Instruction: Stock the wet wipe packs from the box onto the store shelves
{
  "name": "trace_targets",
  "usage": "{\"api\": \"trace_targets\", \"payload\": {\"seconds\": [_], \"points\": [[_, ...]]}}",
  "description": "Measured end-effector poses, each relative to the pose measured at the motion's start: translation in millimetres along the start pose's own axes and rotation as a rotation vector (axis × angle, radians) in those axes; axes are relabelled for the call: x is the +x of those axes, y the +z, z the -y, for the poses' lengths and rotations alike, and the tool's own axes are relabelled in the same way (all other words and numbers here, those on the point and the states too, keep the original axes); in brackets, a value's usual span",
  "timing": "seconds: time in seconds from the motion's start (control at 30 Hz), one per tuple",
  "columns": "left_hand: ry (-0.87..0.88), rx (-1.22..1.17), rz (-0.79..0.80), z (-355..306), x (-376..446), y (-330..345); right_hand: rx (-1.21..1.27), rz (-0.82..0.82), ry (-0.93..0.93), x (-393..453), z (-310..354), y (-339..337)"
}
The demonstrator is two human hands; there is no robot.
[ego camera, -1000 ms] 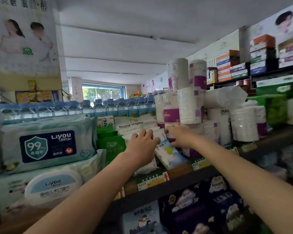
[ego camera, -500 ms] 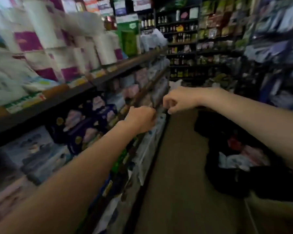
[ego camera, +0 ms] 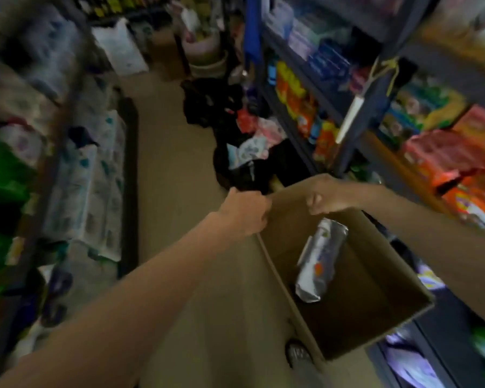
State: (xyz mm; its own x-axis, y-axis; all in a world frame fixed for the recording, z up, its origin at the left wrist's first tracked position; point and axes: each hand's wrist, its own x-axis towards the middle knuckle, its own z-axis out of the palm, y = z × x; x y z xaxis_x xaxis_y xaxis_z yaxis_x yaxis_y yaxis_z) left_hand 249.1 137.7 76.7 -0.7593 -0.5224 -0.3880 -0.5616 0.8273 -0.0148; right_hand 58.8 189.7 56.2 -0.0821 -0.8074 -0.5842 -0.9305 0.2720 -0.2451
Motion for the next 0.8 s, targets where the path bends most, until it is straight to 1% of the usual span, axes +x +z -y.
{"api": "trace_targets", "payload": {"seconds": [0.07, 0.17, 0.23, 0.3, 0.4, 0.43, 0.47, 0.57, 0.6, 0.7, 0.8], "points": [[0.027, -0.048, 0.112, -21.9, 46.5, 34.3, 0.024, 0.031, 0.042, 19.9, -47.5, 40.7], [-0.012, -0.163, 0.255, -50.4, 100.4, 89.6, -0.021, 0.128, 0.040, 47.3, -103.8, 98.1], [-0.065, -0.243, 0.293, -65.4, 130.8, 118.6, -0.113, 0.177, -0.011, 70.7, -132.2, 125.6], [-0.125, -0.382, 0.288, -75.8, 154.5, 141.5, -0.153, 0.235, -0.063, 98.7, -145.5, 142.1], [-0.232, -0.563, 0.296, -80.9, 179.9, 171.4, -0.061, 0.236, -0.157, 145.8, -134.5, 154.7], [-0.263, -0.599, 0.312, -79.8, 186.8, 182.4, -0.054, 0.263, -0.177, 162.7, -127.3, 158.3], [-0.286, -0.624, 0.328, -78.1, 191.6, 191.8, -0.064, 0.334, -0.187, 177.5, -120.1, 162.8], [-0.363, -0.672, 0.394, -73.7, 200.6, 218.3, -0.162, 0.627, -0.166, 210.6, -104.2, 173.0], [-0.361, -0.665, 0.424, -74.5, 202.8, 224.9, -0.215, 0.683, -0.155, 218.5, -102.3, 173.4], [-0.328, -0.671, 0.518, -81.2, 214.4, 246.4, -0.410, 0.721, -0.167, 237.7, -102.7, 176.5], [-0.329, -0.774, 0.625, -89.3, 226.7, 265.8, -0.515, 0.739, -0.198, 242.4, -107.1, 181.6]]}}
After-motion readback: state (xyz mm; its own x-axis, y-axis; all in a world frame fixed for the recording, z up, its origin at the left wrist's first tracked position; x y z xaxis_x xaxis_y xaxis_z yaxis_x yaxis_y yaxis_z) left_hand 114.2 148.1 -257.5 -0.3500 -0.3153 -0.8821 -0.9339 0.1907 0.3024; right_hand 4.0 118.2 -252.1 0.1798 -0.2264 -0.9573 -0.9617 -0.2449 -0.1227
